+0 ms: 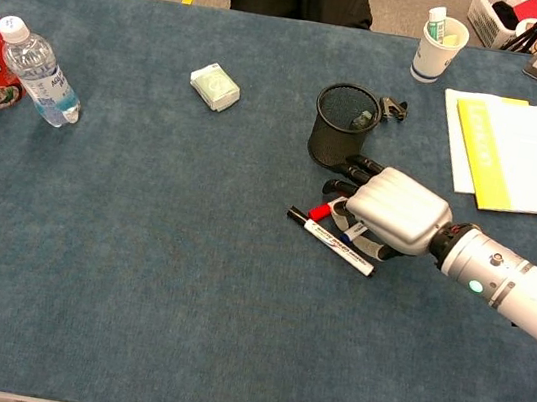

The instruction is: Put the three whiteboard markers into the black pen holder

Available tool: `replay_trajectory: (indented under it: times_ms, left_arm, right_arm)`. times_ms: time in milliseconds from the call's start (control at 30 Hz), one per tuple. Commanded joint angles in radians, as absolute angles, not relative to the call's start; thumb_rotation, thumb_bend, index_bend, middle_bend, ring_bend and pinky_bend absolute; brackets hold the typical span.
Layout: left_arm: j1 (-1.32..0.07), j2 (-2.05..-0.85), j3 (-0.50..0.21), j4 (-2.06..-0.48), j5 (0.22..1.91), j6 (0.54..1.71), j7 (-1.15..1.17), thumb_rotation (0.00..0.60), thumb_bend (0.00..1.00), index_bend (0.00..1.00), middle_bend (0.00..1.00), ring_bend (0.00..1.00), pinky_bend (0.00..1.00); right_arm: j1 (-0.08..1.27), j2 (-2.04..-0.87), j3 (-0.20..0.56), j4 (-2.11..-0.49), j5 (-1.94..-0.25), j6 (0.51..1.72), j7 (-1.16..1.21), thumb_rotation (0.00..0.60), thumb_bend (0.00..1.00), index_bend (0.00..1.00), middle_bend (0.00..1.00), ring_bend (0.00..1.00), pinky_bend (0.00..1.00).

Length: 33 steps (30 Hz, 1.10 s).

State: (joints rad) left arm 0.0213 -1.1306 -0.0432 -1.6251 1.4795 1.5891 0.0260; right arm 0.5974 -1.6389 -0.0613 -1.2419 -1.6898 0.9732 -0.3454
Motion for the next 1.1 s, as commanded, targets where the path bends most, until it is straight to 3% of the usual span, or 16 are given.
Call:
replay_trajectory:
  times_ms: [33,333,600,767,1100]
  left_arm:
    - [0.021,-1.131,-0.044,-1.626,1.480,1.590,0.025,0.600,0.42,0.22,0.22,0.22,0.17]
    - [0.024,-1.127,-0.043,-1.631,1.482,1.593,0.030,0.600,0.42,0.22,0.22,0.22,0.17]
    - [0.022,-1.123,-0.044,-1.646,1.489,1.593,0.046,0.600,0.42,0.22,0.22,0.22,0.17]
    - [0.016,-1.125,-0.043,-1.655,1.498,1.590,0.054,0.600,0.42,0.22,0.22,0.22,0.17]
    - [0.017,-1.122,-0.039,-1.671,1.510,1.596,0.068,0.600,0.42,0.22,0.22,0.22,0.17]
  right_arm:
    - [0.596,-1.636,-0.067,-1.239,-1.692,0.981,-0.333,0.600,0.33,0.50,0.21,0.07,0.07]
    - [0.580,-1.598,-0.074,-1.280,-1.713,1.061,-0.269,0.600,0.34,0.59,0.26,0.08,0.07]
    - [0.551,-1.464,-0.044,-1.520,-1.721,1.215,-0.023,0.600,0.34,0.62,0.30,0.10,0.07]
    - [0.547,-1.396,0.014,-1.634,-1.700,1.283,0.078,0.600,0.34,0.64,0.31,0.11,0.07]
    - [0.617,-1.463,0.148,-1.617,-1.524,1.185,0.238,0.600,0.34,0.64,0.31,0.11,0.07]
